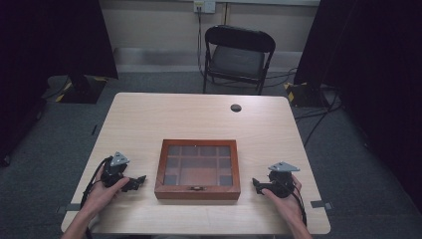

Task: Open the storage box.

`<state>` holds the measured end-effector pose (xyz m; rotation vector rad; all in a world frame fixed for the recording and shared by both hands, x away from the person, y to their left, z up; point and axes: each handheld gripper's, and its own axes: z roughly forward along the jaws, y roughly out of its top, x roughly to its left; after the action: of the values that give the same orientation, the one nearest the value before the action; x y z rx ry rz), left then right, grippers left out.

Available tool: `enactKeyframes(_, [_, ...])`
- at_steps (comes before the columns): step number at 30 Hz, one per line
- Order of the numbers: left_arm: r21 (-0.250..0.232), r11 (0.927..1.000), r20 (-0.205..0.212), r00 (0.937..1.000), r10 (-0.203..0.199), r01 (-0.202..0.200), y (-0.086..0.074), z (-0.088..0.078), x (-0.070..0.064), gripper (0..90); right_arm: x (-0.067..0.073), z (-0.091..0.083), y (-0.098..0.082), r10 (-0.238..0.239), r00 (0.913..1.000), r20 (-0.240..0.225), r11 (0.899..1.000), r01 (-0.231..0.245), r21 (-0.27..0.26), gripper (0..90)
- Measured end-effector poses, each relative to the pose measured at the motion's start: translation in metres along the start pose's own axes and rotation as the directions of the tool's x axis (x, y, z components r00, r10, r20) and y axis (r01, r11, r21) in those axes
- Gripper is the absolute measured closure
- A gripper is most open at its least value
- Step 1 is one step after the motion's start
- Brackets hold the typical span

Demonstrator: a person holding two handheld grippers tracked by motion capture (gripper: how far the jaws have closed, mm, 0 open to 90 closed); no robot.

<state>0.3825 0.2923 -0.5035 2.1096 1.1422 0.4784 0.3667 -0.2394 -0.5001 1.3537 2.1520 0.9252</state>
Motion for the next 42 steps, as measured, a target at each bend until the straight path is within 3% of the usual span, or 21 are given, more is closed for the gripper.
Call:
enactKeyframes(11, [0.003, 1.0, 0.0, 1.0, 0.003, -0.003, 0.0, 0.0, 0.0, 0.0, 0.0, 0.0, 0.0, -0.002, 1.0, 0.0, 1.0, 0.002, 0.001, 11.9])
enactKeyframes(17, [0.002, 1.0, 0.0, 1.0, 0.006, -0.006, 0.0, 0.0, 0.001, 0.0, -0.002, -0.002, 0.006, -0.005, 0.9999, -0.015, 1.0, 0.006, 0.031, 17.3])
enactKeyframes(22, [0.002, 1.0, 0.0, 1.0, 0.006, -0.006, 0.0, 0.0, 0.001, 0.0, -0.001, -0.005, 0.011, 0.0, 0.9999, -0.016, 1.0, 0.0, 0.016, 20.7])
enactKeyframes(28, [0.002, 0.9999, -0.002, 1.0, 0.01, -0.01, 0.0, 0.0, 0.001, 0.0, -0.005, -0.011, 0.015, 0.033, 0.998, -0.054, 0.999, -0.032, 0.009, 25.6])
enactKeyframes(42, [0.003, 1.0, 0.0, 1.0, 0.006, -0.006, 0.0, 0.0, 0.0, 0.0, 0.004, -0.025, 0.028, 0.021, 0.9882, -0.152, 0.999, -0.026, -0.034, 37.0])
